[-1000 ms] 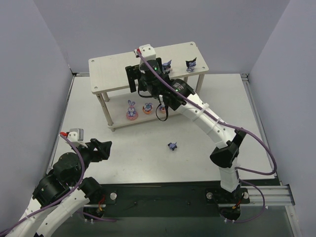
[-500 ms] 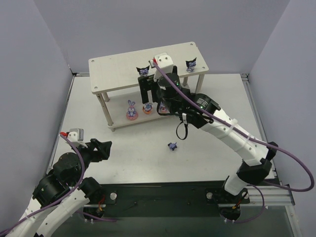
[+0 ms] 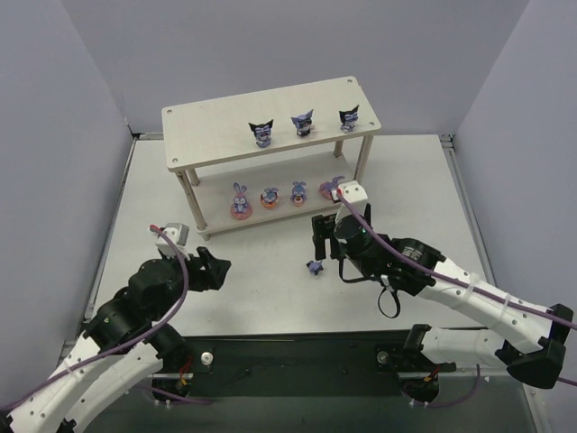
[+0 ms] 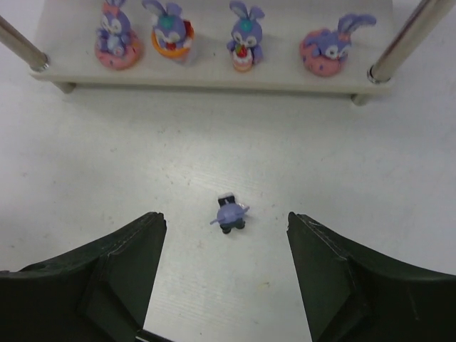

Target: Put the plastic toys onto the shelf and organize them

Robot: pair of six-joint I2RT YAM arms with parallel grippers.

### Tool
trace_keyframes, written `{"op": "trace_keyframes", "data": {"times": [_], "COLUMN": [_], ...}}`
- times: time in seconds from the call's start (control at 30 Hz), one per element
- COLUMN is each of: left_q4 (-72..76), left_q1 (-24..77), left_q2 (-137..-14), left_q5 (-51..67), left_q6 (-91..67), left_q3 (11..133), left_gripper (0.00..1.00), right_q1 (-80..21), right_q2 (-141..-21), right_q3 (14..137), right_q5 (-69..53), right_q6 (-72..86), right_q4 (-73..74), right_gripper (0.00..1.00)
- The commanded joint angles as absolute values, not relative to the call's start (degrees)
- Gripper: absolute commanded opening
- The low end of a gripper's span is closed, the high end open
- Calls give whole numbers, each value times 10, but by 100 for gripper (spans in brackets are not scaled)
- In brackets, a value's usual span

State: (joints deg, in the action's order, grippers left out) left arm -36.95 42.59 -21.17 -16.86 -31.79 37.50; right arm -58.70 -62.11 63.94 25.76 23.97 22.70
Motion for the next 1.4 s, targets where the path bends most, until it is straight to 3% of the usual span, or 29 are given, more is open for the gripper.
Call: {"op": "trace_keyframes", "data": {"times": [0.0,0.13,0.37,0.87,1.1,1.27,1.37], "left_q4": [-279,-262,-272,-320,-329,-340,-341], "left_q1": [428,428,428,427,427,427,427], "left_q2": [-257,-275,-282,-248,-238,-236,-233], "left_q5": [-97,-97,-114,-144,-145,-147,-148], "left_q6": [-350,-356,-352,-341,-343,-344,-346], "left_q3": [354,352,359,374,372,373,372], "left_gripper": [82,82,81,82,82,82,82], "right_q1": [-562,-533,-521,-487,-487,-504,-552], "right_q2": [-618,-656,-748,-867,-889,-907,-920], "right_q3": [546,465,415,420,405,435,471], "right_q5": [221,150,78,50,-25,-13,64], "right_q6": [284,259,233,220,207,248,283], "right_q4": [224,146,40,-42,-118,-79,-31], "right_gripper": [74,83,85,83,80,77,77]}}
